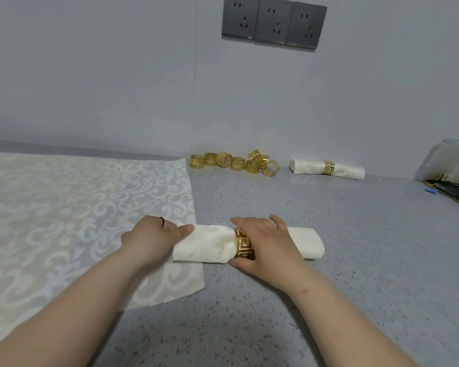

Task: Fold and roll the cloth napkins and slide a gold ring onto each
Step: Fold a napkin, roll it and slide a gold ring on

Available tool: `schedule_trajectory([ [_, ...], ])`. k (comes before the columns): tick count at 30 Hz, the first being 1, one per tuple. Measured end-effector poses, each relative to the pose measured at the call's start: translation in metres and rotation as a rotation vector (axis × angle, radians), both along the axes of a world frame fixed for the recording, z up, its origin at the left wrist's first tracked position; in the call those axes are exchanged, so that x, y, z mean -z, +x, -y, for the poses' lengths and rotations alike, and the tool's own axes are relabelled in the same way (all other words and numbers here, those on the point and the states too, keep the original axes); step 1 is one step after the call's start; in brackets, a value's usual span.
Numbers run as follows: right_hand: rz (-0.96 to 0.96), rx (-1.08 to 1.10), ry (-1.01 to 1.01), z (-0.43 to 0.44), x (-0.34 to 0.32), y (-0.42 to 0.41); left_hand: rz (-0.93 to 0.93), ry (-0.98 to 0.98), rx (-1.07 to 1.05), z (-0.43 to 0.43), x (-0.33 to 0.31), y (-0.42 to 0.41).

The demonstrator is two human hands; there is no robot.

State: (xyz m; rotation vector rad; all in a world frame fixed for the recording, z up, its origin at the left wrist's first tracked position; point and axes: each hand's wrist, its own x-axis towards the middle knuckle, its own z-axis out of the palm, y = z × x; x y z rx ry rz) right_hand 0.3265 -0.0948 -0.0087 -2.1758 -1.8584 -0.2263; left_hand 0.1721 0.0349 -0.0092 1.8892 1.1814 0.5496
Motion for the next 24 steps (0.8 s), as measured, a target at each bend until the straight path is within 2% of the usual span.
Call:
schedule_trajectory([
  [4,0.039,-0.006,0.072,-0.004,0.001,0.001,0.245,-0.241,-0.022,-0.002,0.000,0.001],
  [6,0.022,0.003,0.099,-0.003,0.000,0.004,0.260,-0.276,-0.058,-0.008,0.001,0.000],
  [10,-0.028,0.009,0.181,-0.001,-0.001,0.003,0.241,-0.227,-0.128,-0.010,-0.003,0.001],
  [12,-0.034,0.012,0.196,-0.001,-0.001,0.004,0.049,-0.012,-0.152,-0.005,-0.008,0.000],
  [14,-0.010,0.019,0.144,0.001,-0.001,0.006,-0.216,0.392,-0.151,0.002,-0.013,-0.005],
  [16,-0.011,0.024,0.091,0.002,-0.001,0.008,-0.205,0.716,-0.143,0.004,-0.012,-0.009],
  [18,-0.038,0.014,0.075,0.002,0.000,0.007,-0.045,0.822,0.026,0.010,-0.011,-0.006],
  [19,-0.051,0.004,0.071,0.001,0.000,0.007,-0.059,0.842,0.169,0.014,-0.009,-0.001],
  [22,-0.082,-0.024,0.064,-0.001,0.003,0.006,-0.263,1.010,0.515,0.025,-0.001,0.016],
  [24,-0.117,-0.030,0.048,0.001,0.003,0.007,-0.349,0.980,0.585,0.030,-0.002,0.024],
])
